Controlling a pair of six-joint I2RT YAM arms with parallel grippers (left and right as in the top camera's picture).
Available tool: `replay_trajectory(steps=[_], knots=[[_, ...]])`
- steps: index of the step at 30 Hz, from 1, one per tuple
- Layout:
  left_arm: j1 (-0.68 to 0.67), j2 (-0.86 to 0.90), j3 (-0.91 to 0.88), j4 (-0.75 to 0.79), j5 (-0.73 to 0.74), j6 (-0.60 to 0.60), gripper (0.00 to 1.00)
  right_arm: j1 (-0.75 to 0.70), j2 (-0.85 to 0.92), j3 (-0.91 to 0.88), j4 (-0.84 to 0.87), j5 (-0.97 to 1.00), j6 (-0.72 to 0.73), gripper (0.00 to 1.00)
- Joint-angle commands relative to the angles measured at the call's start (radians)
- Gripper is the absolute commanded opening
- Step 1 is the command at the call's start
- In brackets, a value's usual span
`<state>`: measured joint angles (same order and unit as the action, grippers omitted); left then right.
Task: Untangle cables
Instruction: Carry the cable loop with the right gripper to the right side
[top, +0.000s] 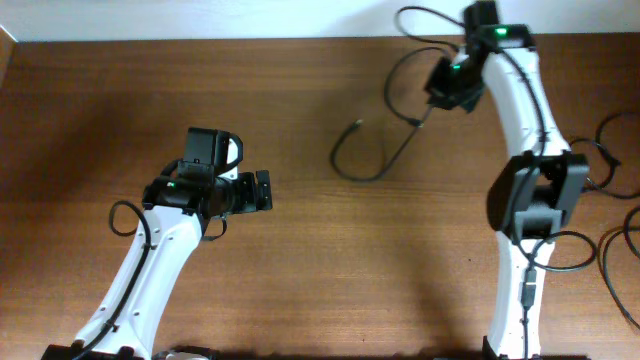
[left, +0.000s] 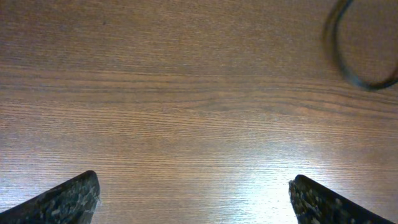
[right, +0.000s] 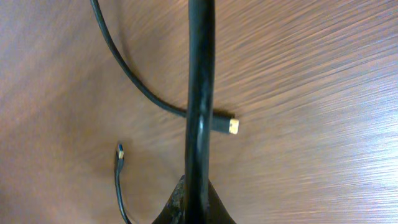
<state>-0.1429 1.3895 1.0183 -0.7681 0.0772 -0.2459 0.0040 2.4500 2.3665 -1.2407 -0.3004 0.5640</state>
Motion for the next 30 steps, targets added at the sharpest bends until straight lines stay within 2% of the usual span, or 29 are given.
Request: replay_trajectory(steps=[1, 5, 13, 19, 25, 30], knots=[[0.001, -0.01, 0.016, -0.001, -0.007, 0.016, 0.99, -0.1, -0.003, 0.022, 0.031, -0.034, -0.005, 0.04], [0.001, -0.01, 0.016, -0.001, -0.007, 0.016, 0.99, -0.244, -0.003, 0.022, 0.09, -0.063, 0.002, 0.04], [0.001, -0.01, 0.016, -0.001, -0.007, 0.016, 0.99, -0.511, -0.003, 0.022, 0.086, -0.055, -0.01, 0.04], [0.001, -0.01, 0.016, -0.001, -0.007, 0.016, 0.99, -0.649, -0.003, 0.022, 0.066, -0.055, -0.01, 0.04], [0.001, -0.01, 0.016, -0.001, -0.007, 0.016, 0.99, -0.676, -0.003, 0.022, 0.079, -0.055, -0.142, 0.04], [0.001, -0.01, 0.016, -0.001, -0.007, 0.016, 0.99, -0.628, -0.003, 0.021, 0.16, -0.058, -0.127, 0.04]])
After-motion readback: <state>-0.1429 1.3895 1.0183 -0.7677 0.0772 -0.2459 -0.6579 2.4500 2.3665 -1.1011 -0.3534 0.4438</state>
